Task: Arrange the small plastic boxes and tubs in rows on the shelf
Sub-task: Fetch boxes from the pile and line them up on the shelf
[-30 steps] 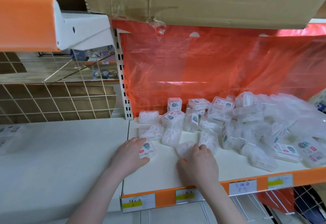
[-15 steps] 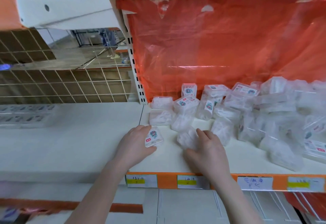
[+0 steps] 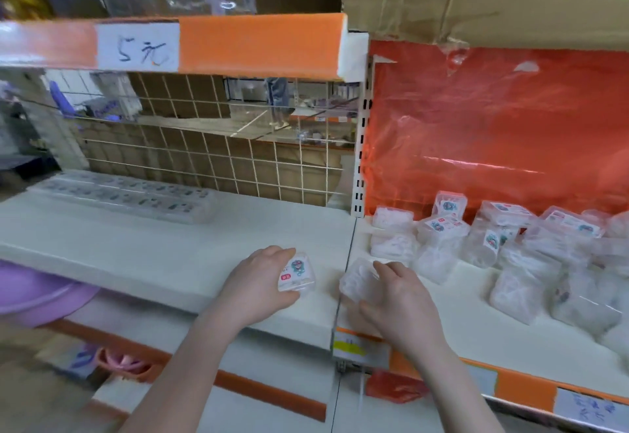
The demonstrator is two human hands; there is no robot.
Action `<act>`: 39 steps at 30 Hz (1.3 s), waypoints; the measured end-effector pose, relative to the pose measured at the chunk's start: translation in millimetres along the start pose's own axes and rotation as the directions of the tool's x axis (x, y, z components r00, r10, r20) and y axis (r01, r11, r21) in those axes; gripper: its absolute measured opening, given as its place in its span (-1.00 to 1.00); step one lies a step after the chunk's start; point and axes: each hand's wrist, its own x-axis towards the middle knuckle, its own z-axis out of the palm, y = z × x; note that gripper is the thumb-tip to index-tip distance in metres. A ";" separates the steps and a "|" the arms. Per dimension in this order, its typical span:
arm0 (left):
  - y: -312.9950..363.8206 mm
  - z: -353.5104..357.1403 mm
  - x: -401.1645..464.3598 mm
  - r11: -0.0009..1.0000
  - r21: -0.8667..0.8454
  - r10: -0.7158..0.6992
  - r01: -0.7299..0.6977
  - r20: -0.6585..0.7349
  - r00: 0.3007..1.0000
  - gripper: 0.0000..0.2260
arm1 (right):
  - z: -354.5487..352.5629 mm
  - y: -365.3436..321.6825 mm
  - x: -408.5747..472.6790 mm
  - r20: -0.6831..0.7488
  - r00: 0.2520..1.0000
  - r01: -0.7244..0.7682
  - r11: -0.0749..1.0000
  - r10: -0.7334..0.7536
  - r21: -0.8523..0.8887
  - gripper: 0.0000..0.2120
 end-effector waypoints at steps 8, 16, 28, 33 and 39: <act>-127.5 -51.1 -81.2 0.992 0.019 -0.126 0.127 -0.052 0.991 -0.37 | 59.6 -133.3 -1.3 0.016 0.991 0.133 0.991 -0.134 0.031 -0.56; -247.2 -102.5 -164.7 0.969 0.019 -0.243 0.245 -0.088 0.966 -0.46 | 117.4 -264.1 -8.2 0.039 0.976 0.210 0.976 -0.212 0.055 -0.55; -372.2 -140.1 -182.7 0.914 -0.021 -0.403 0.405 -0.165 0.900 -0.48 | 173.3 -366.2 46.5 0.120 0.958 0.258 0.965 -0.261 0.036 -0.46; -431.9 -153.3 -157.5 0.889 0.001 -0.449 0.457 -0.188 0.874 -0.41 | 217.2 -404.9 96.4 0.148 0.956 0.247 0.967 -0.254 0.067 -0.41; -507.2 -185.2 -111.9 0.857 0.029 -0.499 0.514 -0.201 0.843 -0.45 | 265.7 -473.3 168.4 0.173 0.943 0.264 0.955 -0.285 0.133 -0.51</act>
